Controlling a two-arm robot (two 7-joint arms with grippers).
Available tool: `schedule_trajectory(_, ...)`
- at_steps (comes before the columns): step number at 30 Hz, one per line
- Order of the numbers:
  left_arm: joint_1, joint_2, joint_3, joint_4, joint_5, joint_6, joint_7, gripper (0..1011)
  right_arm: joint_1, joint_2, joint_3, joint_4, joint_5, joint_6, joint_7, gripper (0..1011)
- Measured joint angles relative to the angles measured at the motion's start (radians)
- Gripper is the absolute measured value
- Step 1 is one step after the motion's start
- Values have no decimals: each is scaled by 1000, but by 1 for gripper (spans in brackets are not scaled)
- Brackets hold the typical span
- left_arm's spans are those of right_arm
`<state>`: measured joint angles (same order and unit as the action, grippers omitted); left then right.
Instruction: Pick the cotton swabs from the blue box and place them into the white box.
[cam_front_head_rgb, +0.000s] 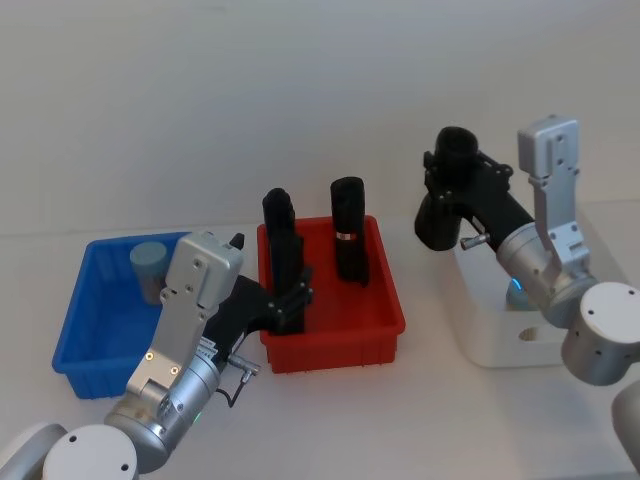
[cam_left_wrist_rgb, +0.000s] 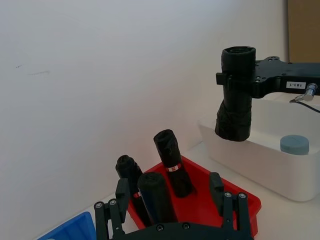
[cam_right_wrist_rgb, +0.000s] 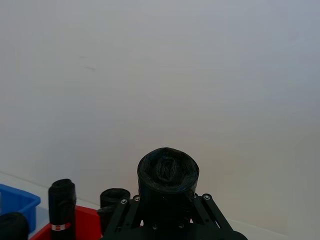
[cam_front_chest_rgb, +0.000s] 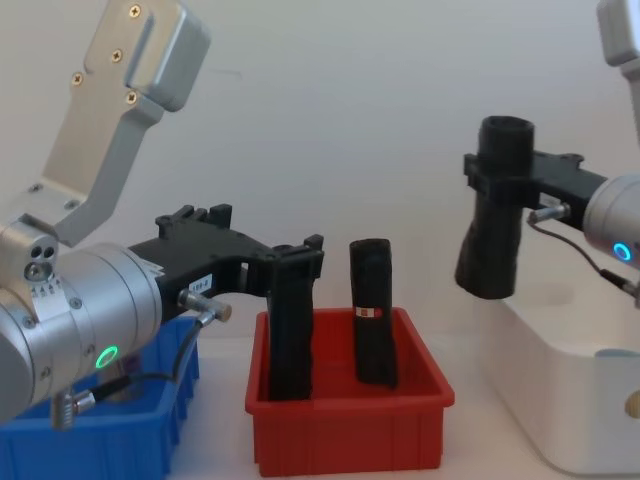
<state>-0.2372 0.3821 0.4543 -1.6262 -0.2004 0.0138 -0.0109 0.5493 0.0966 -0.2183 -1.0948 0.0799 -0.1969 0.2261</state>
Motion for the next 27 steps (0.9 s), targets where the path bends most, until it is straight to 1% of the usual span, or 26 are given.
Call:
schedule_trajectory(3, 0, 0, 0, 0, 0, 0, 0, 1004, -6, 5, 6, -15, -7, 11, -26, 341)
schedule_trajectory(4, 0, 0, 0, 0, 0, 0, 0, 1004, -10, 9, 11, -24, -13, 21, -46, 341)
schedule_trajectory(9, 0, 0, 0, 0, 0, 0, 0, 1004, -19, 18, 23, -39, -27, 48, -98, 341)
schedule_trajectory(15, 0, 0, 0, 0, 0, 0, 0, 1004, -22, 24, 32, -46, -37, 72, -136, 341)
schedule_trajectory(19, 0, 0, 0, 0, 0, 0, 0, 1004, -23, 26, 36, -46, -41, 82, -150, 342)
schedule_trajectory(21, 0, 0, 0, 0, 0, 0, 0, 1004, -23, 26, 37, -46, -42, 84, -154, 383)
schedule_trajectory(23, 0, 0, 0, 0, 0, 0, 0, 1004, -23, 26, 39, -46, -42, 87, -157, 462)
schedule_trajectory(25, 0, 0, 0, 0, 0, 0, 0, 1004, -23, 27, 40, -45, -42, 89, -161, 499)
schedule_trajectory(26, 0, 0, 0, 0, 0, 0, 0, 1004, -23, 27, 41, -44, -42, 90, -162, 558)
schedule_trajectory(27, 0, 0, 0, 0, 0, 0, 0, 1004, -23, 27, 42, -43, -42, 90, -163, 570)
